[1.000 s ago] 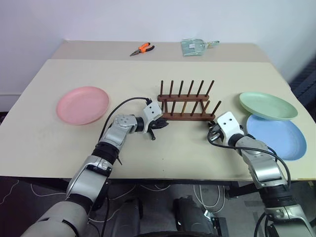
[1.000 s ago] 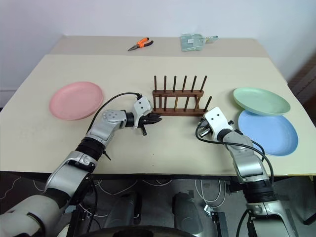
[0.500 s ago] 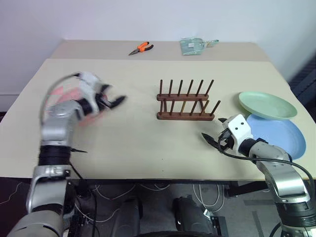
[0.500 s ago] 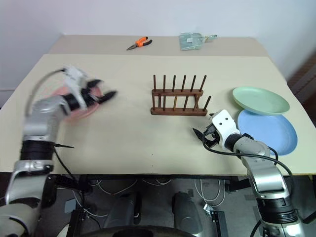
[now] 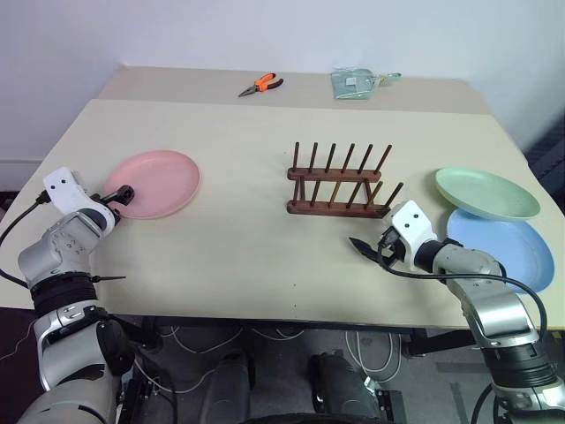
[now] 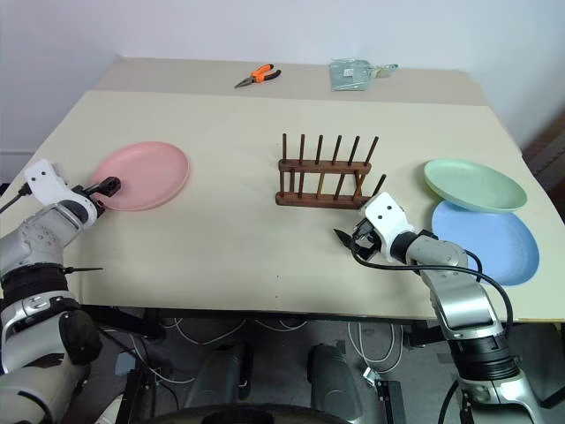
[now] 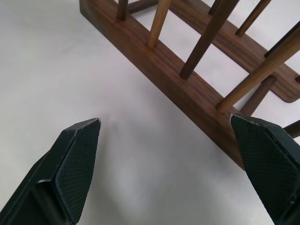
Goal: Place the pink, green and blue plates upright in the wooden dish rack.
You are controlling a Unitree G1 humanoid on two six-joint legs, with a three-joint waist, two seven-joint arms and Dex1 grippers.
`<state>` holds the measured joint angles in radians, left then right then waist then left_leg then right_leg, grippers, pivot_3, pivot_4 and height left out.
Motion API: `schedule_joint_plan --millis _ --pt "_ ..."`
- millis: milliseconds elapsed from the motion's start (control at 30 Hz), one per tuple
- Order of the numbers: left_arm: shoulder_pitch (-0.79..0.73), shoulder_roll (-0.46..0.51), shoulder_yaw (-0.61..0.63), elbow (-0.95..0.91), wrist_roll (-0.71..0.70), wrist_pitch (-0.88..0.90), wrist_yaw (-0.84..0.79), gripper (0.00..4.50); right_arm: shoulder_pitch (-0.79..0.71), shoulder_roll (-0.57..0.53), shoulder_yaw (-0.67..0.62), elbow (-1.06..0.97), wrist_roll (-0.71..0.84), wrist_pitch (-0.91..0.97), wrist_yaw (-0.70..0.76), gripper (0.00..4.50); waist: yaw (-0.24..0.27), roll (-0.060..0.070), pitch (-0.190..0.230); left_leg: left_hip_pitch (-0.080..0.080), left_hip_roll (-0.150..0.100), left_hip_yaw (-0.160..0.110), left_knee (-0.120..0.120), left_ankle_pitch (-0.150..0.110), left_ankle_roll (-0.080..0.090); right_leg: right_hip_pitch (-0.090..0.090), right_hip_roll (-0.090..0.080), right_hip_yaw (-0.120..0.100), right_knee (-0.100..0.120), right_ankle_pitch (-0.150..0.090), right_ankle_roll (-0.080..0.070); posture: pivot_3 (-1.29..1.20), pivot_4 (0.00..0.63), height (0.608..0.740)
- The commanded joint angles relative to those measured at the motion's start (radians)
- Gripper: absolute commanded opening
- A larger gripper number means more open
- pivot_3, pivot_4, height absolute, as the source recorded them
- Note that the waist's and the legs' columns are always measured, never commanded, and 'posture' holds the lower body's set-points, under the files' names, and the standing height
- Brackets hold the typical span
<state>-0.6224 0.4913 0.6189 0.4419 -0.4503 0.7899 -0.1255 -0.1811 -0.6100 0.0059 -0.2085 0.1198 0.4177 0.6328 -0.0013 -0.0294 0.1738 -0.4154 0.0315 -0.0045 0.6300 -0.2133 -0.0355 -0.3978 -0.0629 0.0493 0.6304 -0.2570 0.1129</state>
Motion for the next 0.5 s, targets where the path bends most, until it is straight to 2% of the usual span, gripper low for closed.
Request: schedule_joint_plan --millis 33,233,367,500 --pt "-0.014 -0.005 0.050 -0.016 -0.051 0.022 0.035 3.13 -0.021 -0.011 -0.017 -0.014 -0.023 -0.041 -0.018 4.50 -0.007 0.000 0.000 0.000 0.000 0.000 0.000 0.000 0.000 0.000 0.000 0.000 0.000 0.000 0.000 0.00 0.150 0.726" --pt "-0.046 -0.008 0.018 0.009 -0.055 -0.009 0.030 0.08 -0.026 -0.009 -0.059 -0.023 -0.020 -0.027 -0.048 4.50 -0.011 0.000 0.000 0.000 0.000 0.000 0.000 0.000 0.000 0.000 0.000 0.000 0.000 0.000 0.000 0.00 0.150 0.726" --pt "-0.091 -0.043 -0.041 -0.075 -0.074 -0.105 -0.052 0.03 -0.043 -0.032 -0.057 -0.076 -0.053 -0.052 -0.056 4.50 -0.008 -0.001 0.000 0.000 0.000 0.000 0.000 0.000 0.000 0.000 0.000 0.000 0.000 0.000 0.000 0.00 0.150 0.726" --pt "-0.222 -0.077 -0.204 -0.186 -0.030 -0.213 -0.141 0.03 -0.133 -0.068 0.045 -0.155 -0.200 -0.265 -0.059 4.50 -0.009 -0.004 0.003 -0.006 0.000 -0.001 0.000 0.003 -0.005 -0.005 0.000 0.000 0.000 0.000 -0.003 0.00 0.150 0.726"
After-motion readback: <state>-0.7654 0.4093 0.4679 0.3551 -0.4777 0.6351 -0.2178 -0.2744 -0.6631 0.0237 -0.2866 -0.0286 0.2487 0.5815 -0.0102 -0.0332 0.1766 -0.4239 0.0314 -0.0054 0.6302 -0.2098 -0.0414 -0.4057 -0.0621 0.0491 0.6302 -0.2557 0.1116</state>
